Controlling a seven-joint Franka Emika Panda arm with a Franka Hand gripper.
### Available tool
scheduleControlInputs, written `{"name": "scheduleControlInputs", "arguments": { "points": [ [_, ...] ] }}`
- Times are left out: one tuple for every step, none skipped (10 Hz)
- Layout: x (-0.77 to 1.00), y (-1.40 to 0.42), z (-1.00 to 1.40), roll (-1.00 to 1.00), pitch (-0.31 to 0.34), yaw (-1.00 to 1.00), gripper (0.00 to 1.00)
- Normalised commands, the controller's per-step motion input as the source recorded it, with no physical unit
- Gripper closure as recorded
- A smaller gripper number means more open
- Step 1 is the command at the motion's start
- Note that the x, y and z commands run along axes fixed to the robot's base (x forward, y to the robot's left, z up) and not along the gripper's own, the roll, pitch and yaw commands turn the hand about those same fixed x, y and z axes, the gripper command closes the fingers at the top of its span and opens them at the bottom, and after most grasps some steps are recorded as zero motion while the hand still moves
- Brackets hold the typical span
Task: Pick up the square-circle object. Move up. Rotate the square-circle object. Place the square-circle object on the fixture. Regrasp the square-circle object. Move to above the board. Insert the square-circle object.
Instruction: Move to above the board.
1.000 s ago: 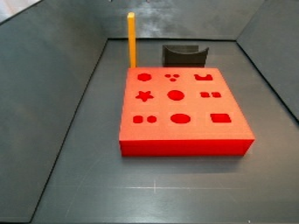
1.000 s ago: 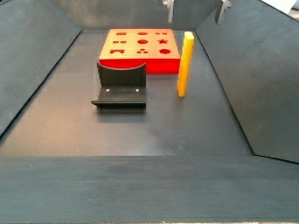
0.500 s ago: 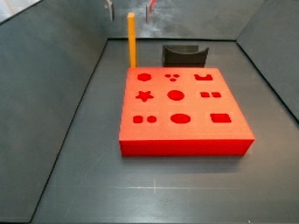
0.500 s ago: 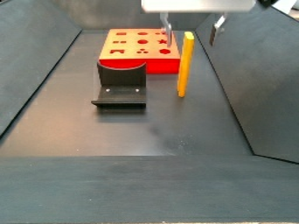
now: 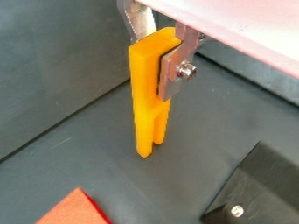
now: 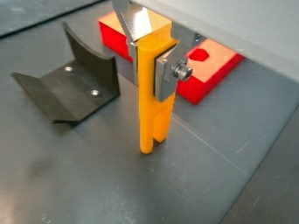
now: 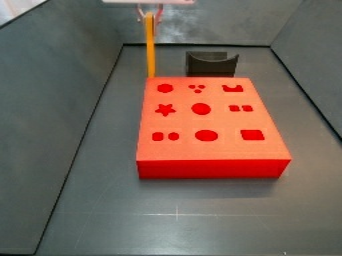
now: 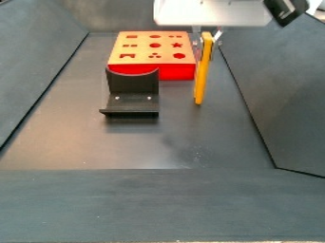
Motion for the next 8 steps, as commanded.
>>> {"name": "scheduleControlInputs", "arguments": {
  "points": [
    [-0.07, 0.09, 1.0, -0.12, -0.039, 0.2, 1.0],
    [-0.07, 0.08, 1.0, -0.12, -0.022, 0.14, 1.0],
    [-0.06, 0.08, 1.0, -0.12, 0.004, 0.09, 1.0],
    [-0.06, 0.07, 1.0, -0.12, 0.015, 0.07, 1.0],
    [-0.05, 0.07, 1.0, -0.12, 0.03, 0.05, 1.0],
    [-0.04, 0.07, 1.0, -0.11, 0.048, 0.04, 1.0],
    [-0.03, 0.06, 1.0, -0.11, 0.062, 0.03, 1.0],
    [-0.03, 0.06, 1.0, -0.11, 0.068, 0.02, 1.0]
  ]
}}
